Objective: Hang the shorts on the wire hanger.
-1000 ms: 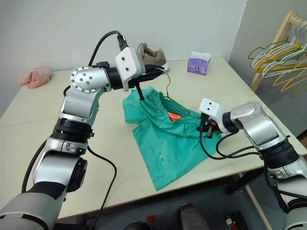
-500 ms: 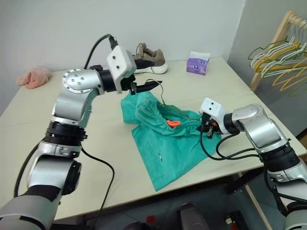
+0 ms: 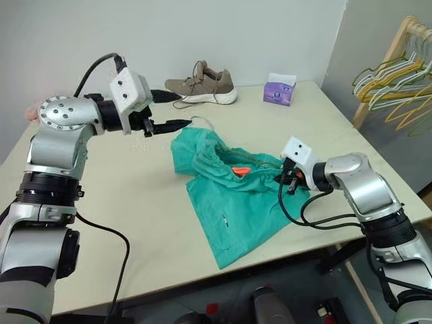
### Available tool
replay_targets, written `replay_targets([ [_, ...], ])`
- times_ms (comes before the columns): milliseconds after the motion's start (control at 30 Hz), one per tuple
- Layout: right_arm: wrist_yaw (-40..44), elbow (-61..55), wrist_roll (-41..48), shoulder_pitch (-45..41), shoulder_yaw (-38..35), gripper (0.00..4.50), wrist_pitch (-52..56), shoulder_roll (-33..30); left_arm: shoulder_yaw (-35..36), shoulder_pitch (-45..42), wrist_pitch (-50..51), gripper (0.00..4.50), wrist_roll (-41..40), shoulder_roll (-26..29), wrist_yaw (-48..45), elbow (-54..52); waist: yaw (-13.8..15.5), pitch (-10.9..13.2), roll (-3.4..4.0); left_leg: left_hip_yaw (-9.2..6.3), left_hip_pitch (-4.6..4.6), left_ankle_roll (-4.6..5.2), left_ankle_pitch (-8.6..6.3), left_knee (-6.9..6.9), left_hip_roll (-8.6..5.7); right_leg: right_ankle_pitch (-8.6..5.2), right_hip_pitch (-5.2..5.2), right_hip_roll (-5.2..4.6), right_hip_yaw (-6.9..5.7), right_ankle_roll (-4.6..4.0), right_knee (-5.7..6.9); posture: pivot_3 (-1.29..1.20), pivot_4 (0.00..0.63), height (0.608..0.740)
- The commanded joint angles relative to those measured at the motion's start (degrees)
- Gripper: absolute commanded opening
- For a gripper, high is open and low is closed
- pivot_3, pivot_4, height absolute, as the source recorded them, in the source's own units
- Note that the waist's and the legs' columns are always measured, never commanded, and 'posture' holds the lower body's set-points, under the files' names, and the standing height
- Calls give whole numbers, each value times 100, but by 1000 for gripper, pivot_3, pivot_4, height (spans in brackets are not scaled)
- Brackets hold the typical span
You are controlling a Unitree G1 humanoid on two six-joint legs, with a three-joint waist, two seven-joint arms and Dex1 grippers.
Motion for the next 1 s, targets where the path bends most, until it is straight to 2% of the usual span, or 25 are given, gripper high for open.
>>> replay_targets([
  [33, -11, -301, 37, -16, -55, 87, -61, 36, 88, 82, 67, 2990, -185, -130, -93, -318, 10, 0, 0, 0, 0, 0, 0, 1, -1, 0, 0, 0, 0, 0, 0, -239, 57, 740],
  [200, 20, -426, 36, -26, -19, 84, -3, 77, -59, 212, -19, 2990, -89, -378, -160, -561, 39, 0, 0, 0, -3, 0, 0, 4, -7, 0, 1, 0, 0, 0, -1, -256, 60, 740],
  [333, -110, -532, 158, 71, -204, 82, 272, 145, 190, 201, 227, 2990, -247, -14, -438, -465, -8, 0, 0, -1, -2, 0, 0, 2, -3, 0, 0, 3, 0, 0, 0, -266, 62, 740],
  [467, -370, -616, 281, 252, -502, 81, 532, 244, 586, -13, 79, 2990, -185, 294, 5, 123, -45, 0, 0, -6, 2, 1, 0, -2, 11, 0, -3, 2, 2, 0, 1, -266, 64, 740],
  [600, -847, -793, 545, 436, -1100, 80, 994, 492, 1080, -218, 243, 2990, -293, 306, 674, 604, -4, 0, 0, -5, -2, 1, 0, 0, 3, 0, -2, 0, -1, 0, 1, -256, 66, 740],
  [867, -1603, -1452, 864, 863, -2486, 79, 1661, 306, 1092, 683, 917, 2990, -764, 2, 477, -421, 117, 0, 0, 0, -4, 0, 0, 4, -8, 0, 1, -11, -3, 1, 4, -288, 80, 740],
  [1000, -1840, -1977, 1040, 1181, -3123, 78, 2075, 166, 992, 842, 1027, 2990, -824, -274, 552, -637, 138, 0, 0, 0, -4, 0, 0, 2, -6, -1, 0, -7, -1, 1, 3, -316, 87, 740],
])
